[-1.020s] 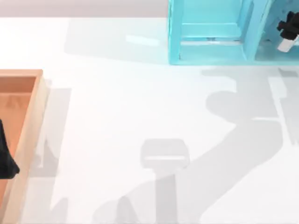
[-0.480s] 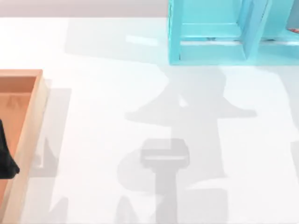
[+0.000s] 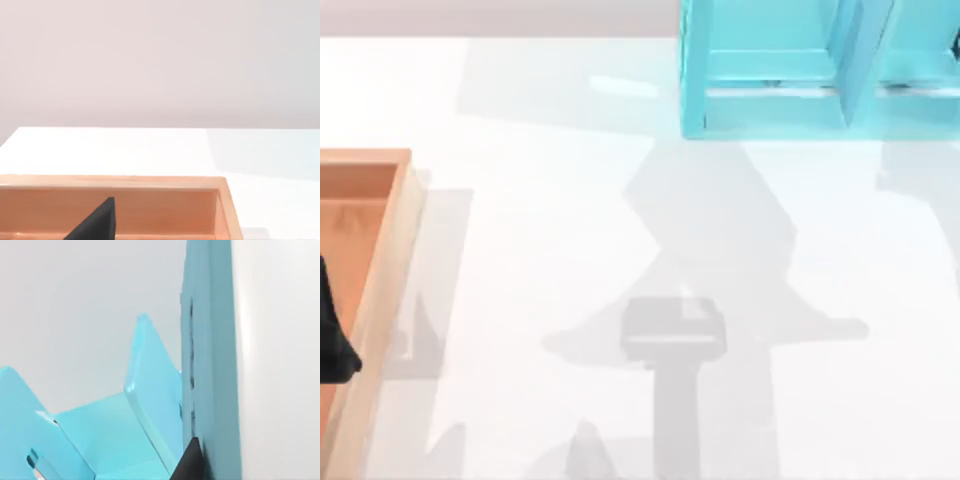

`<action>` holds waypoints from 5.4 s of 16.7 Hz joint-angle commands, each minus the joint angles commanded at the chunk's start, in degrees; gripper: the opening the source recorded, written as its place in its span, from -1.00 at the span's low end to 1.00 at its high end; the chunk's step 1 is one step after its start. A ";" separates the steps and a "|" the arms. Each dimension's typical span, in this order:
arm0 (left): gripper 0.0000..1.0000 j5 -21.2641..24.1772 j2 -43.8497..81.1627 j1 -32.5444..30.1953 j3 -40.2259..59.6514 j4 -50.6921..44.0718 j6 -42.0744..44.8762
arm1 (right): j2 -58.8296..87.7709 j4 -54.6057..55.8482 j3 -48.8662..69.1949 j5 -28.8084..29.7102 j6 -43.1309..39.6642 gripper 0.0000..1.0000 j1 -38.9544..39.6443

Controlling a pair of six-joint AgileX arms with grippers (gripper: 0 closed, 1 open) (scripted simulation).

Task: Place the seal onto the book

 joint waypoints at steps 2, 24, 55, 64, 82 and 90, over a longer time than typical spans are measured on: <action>1.00 0.00 0.00 0.00 0.00 0.00 0.00 | 0.00 0.00 0.00 0.00 0.00 -1.00 0.00; 1.00 0.00 0.00 0.00 0.00 0.00 0.00 | 30.71 15.64 1.04 40.30 -74.50 -1.00 56.27; 1.00 0.00 0.00 0.00 0.00 0.00 0.00 | 42.10 27.62 -0.04 53.97 -92.34 -1.00 66.69; 1.00 0.00 0.00 0.00 0.00 0.00 0.00 | 42.10 27.62 -0.04 53.97 -92.34 0.21 66.69; 1.00 0.00 0.00 0.00 0.00 0.00 0.00 | 41.02 23.41 -0.79 57.17 -88.78 1.00 70.90; 1.00 0.00 0.00 0.00 0.00 0.00 0.00 | 33.16 -0.34 -3.42 74.43 -67.96 1.00 91.34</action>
